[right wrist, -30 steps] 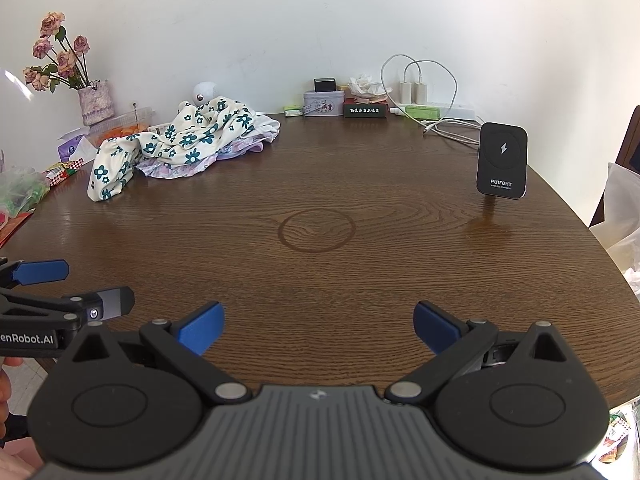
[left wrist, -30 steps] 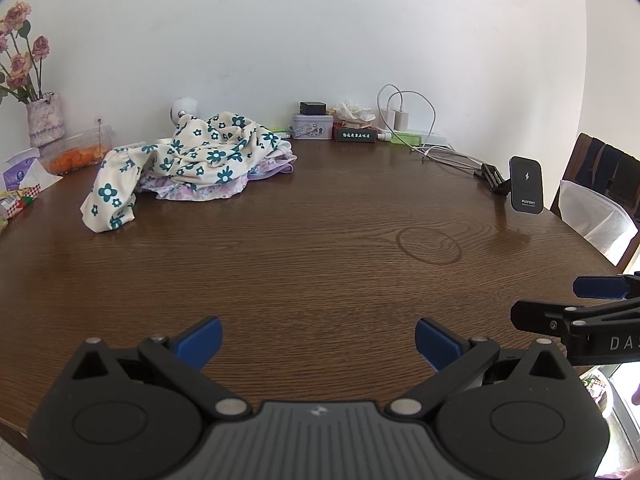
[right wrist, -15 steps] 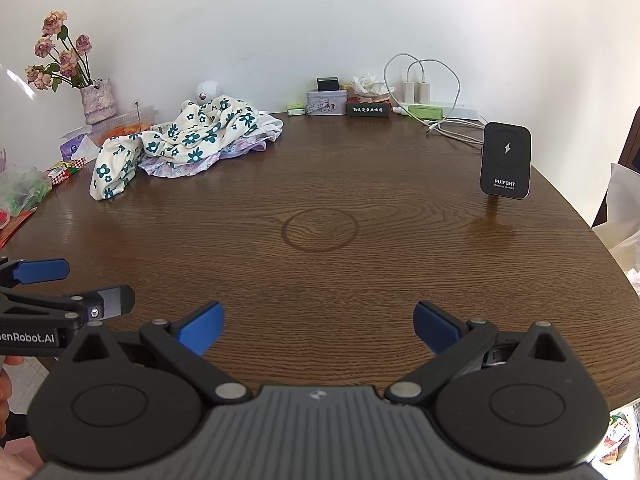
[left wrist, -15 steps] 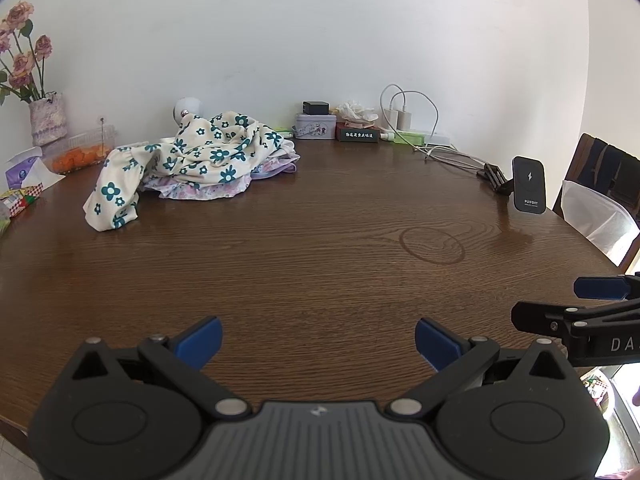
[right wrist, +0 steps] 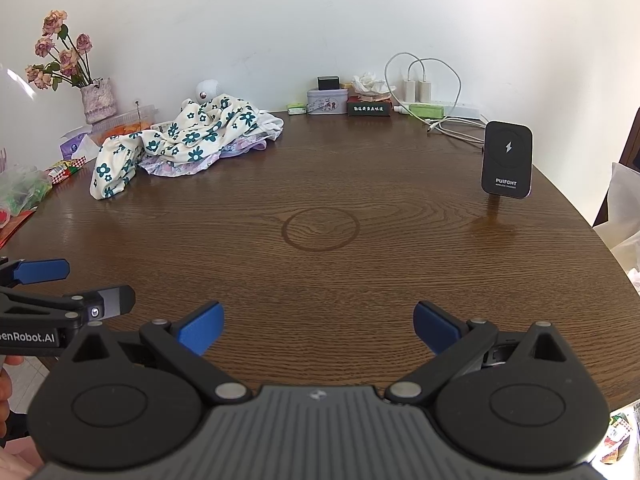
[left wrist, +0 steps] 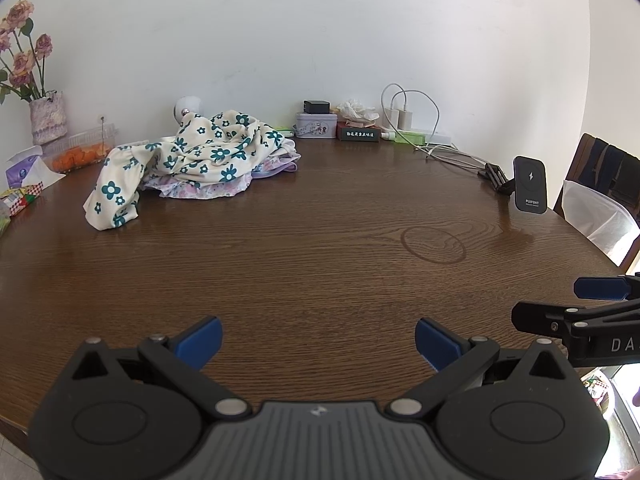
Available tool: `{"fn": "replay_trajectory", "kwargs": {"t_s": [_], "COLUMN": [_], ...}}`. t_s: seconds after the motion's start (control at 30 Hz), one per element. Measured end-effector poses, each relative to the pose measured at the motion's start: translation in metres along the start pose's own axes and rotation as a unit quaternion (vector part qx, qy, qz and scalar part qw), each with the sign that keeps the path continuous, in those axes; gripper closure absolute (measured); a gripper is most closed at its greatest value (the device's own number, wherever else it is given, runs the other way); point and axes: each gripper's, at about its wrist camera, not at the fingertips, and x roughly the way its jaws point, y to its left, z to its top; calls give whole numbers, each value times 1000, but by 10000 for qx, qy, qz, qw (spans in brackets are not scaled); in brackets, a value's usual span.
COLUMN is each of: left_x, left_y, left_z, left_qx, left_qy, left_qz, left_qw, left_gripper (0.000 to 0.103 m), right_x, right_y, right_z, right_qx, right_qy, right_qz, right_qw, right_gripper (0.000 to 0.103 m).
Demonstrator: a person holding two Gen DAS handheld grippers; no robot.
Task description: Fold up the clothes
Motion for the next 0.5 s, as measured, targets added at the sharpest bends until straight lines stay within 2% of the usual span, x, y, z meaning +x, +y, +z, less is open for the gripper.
{"fn": "replay_trajectory", "kwargs": {"t_s": [0.5], "left_x": [16], "left_y": [17], "left_z": [20], "left_qx": [-201], "left_qy": [8], "left_qz": [240], "left_qw": [9995], "left_gripper": [0], "right_x": [25], "right_y": [9], "right_z": [26], "right_qx": [-241], "right_qy": [13], "right_qz": [372], "right_qw": [9990], "right_gripper": [0]}}
